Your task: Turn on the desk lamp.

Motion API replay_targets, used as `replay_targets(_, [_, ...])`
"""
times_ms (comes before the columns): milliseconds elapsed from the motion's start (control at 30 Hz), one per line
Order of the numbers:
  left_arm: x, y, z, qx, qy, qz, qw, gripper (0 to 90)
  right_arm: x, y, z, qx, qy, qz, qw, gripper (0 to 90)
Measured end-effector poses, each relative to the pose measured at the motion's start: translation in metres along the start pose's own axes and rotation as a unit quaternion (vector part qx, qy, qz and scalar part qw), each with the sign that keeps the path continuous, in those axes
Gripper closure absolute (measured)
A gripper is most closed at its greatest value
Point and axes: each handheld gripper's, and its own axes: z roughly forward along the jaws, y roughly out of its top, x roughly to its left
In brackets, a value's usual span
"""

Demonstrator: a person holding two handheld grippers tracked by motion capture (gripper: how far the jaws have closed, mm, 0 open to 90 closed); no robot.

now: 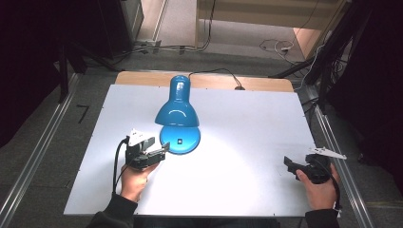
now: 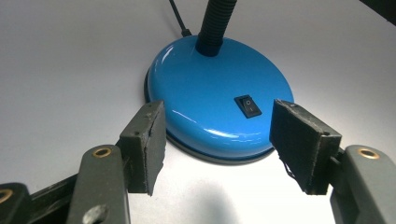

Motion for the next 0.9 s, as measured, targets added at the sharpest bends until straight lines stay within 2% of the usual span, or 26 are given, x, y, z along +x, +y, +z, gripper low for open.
replay_targets(167, [0.003, -0.002, -0.004, -0.002, 0.008, 0.003, 1.0000, 36.6, 0.000, 0.000, 0.000, 0.000, 0.000, 0.000, 1.0000, 11.7])
replay_targets(700, [0.013, -0.007, -0.018, -0.007, 0.015, -0.005, 0.9999, 36.6, 0.000, 0.000, 0.000, 0.001, -0.001, -0.001, 1.0000, 11.7])
replay_targets(900, [0.017, -0.010, -0.022, -0.001, 0.018, -0.006, 0.9998, 35.7, 0.001, 0.000, 0.000, 0.002, -0.001, -0.001, 1.0000, 11.7])
